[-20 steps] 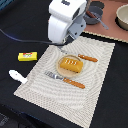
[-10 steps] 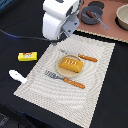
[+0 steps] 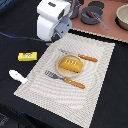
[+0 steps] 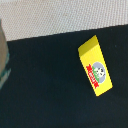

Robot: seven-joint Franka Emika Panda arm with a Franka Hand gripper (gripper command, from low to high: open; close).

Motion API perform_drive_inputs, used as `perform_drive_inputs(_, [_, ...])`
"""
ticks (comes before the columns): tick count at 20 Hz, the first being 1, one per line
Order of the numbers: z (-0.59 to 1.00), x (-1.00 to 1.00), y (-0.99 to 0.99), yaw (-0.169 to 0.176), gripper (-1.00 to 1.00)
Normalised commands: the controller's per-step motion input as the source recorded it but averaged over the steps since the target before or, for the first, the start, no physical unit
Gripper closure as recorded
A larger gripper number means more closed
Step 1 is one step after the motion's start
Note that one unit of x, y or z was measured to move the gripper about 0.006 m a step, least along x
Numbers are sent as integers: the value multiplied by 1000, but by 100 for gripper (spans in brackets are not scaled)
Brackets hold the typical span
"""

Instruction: Interact with the objects in diverse but meaningful ways.

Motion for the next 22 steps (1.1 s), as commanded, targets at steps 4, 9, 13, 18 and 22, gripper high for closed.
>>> perform_drive_inputs(4, [-314,-1000,-299,0,-100])
perform_drive_inputs(9, [-331,-1000,-311,0,-100])
perform_drive_inputs(13, [-331,-1000,-312,0,-100])
perform_drive_inputs(18, [-367,-991,-296,4,-100])
perform_drive_inputs(22, [-481,-815,-174,82,-100])
